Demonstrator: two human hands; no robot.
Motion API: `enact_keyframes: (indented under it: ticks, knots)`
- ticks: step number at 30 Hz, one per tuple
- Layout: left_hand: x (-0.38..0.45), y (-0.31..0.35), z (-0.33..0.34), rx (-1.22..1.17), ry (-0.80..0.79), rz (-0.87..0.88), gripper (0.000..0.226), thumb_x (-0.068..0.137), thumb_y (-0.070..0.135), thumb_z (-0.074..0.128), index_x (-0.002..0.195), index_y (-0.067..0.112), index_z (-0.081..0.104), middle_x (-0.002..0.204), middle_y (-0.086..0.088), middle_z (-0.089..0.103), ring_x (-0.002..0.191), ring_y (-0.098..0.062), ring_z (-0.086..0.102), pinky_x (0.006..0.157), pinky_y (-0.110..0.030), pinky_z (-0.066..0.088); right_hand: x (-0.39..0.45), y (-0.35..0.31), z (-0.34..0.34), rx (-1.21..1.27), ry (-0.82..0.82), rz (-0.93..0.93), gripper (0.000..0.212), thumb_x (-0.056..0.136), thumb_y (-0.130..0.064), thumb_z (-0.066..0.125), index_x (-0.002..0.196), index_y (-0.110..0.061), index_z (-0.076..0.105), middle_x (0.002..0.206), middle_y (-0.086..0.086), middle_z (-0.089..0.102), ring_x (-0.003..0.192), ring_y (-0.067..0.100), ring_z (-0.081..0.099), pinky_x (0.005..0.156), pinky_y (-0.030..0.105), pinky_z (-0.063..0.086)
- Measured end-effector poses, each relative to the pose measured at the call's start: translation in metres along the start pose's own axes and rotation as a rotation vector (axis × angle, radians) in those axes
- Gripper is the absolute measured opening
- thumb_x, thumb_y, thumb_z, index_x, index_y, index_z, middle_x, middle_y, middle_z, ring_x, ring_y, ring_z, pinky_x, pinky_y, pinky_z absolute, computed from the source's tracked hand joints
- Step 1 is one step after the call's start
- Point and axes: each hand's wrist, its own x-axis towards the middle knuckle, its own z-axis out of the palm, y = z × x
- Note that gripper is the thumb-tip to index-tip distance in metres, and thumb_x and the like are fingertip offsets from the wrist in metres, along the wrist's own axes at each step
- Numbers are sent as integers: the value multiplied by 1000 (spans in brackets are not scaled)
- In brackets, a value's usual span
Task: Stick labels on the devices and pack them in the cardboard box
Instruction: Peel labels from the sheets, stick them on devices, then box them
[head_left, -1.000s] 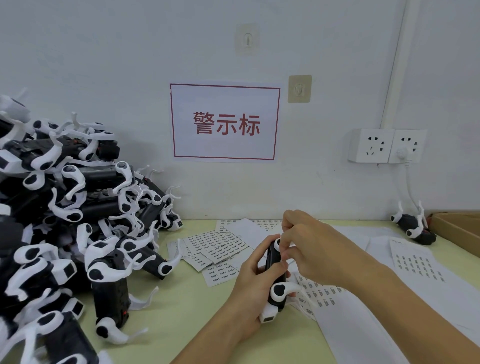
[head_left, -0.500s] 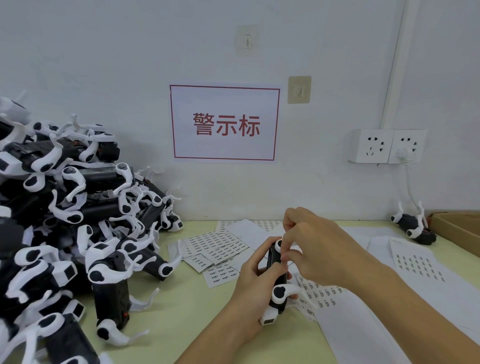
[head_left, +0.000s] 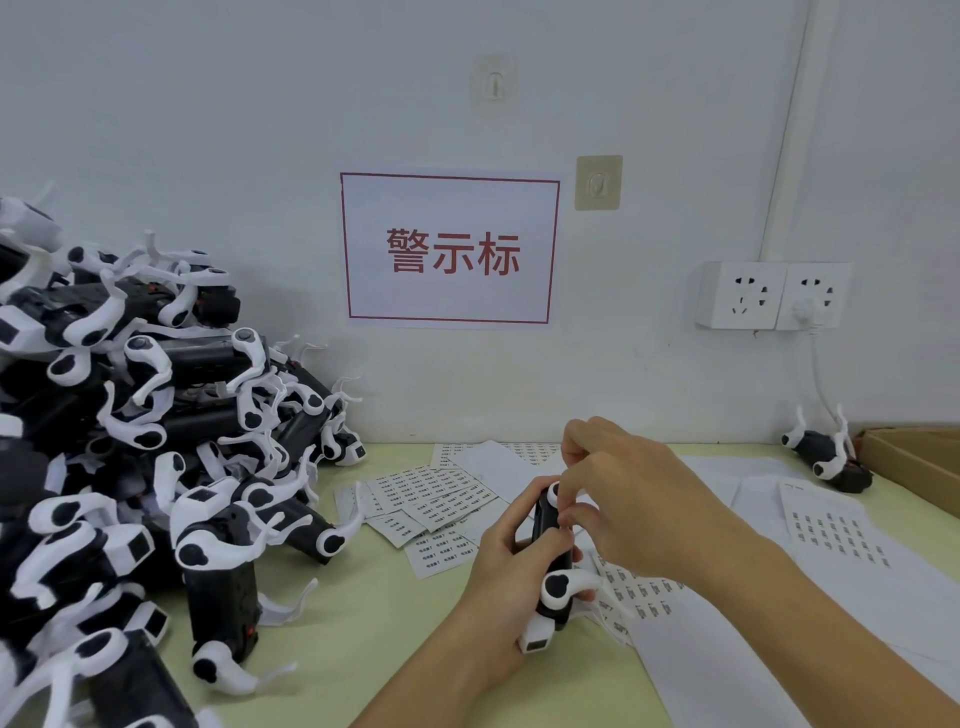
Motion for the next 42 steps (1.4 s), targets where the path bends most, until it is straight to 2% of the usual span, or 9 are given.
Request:
enact_keyframes:
  ticks: [6,13,19,23,29,33,36,38,42]
  knots:
    - [0,0,0,-13,10,-16,43,90,2,57,117,34,69,79,-13,56,65,-28,54,77,-44,57,1,-1,1,-31,5,17,13,92,-33,61,95,-32,74,94,-15,36,87,7,32,69,24,28]
    - [0,0,0,-27,20,-17,43,91,2,59,114,36,71,81,-13,56,68,-28,54,79,-45,57,1,0,2,-50,33,38,13,91,-37,63,93,-32,74,95,-14,42,88,9,36,70,25,28]
    - [-1,0,0,-39,17,-18,46,93,0,57,103,42,74,86,-16,58,78,-31,55,82,-50,57,1,-2,5,-95,53,30,13,90,-34,63,91,-31,75,97,-12,46,86,11,36,70,27,35]
    - [-1,1,1,-58,13,-12,49,93,-1,56,98,43,75,92,-19,59,82,-34,55,79,-49,58,3,-5,7,-119,69,39,13,90,-35,62,91,-30,73,98,-11,45,85,12,36,70,28,31]
    - [0,-1,0,-11,12,-12,47,92,-1,54,116,36,70,85,-15,54,80,-32,51,80,-45,55,4,-1,8,-101,79,63,12,92,-37,61,91,-29,70,101,-13,46,91,11,42,73,27,34]
    - [2,-2,-2,-6,10,-1,46,92,-2,52,120,32,67,85,-14,55,76,-31,52,77,-43,57,3,2,11,-2,73,108,8,90,-40,64,89,-33,66,97,-15,43,90,8,42,73,25,34]
    - [2,-2,-4,-50,25,4,45,95,1,55,116,37,70,89,-18,61,74,-29,58,69,-38,57,2,9,16,195,43,184,12,88,-43,67,87,-38,56,99,-16,44,95,5,46,71,22,35]
    - [2,-2,-5,-89,27,3,44,95,3,58,113,41,72,91,-20,63,73,-29,61,66,-37,57,2,12,21,332,32,228,19,86,-45,68,93,-39,51,102,-18,41,102,4,43,72,19,37]
    - [3,-4,-7,-125,20,-16,50,94,4,58,118,46,68,90,-18,66,65,-29,64,66,-37,58,3,15,30,521,-17,307,35,84,-47,68,108,-42,42,111,-19,38,115,6,39,80,21,38]
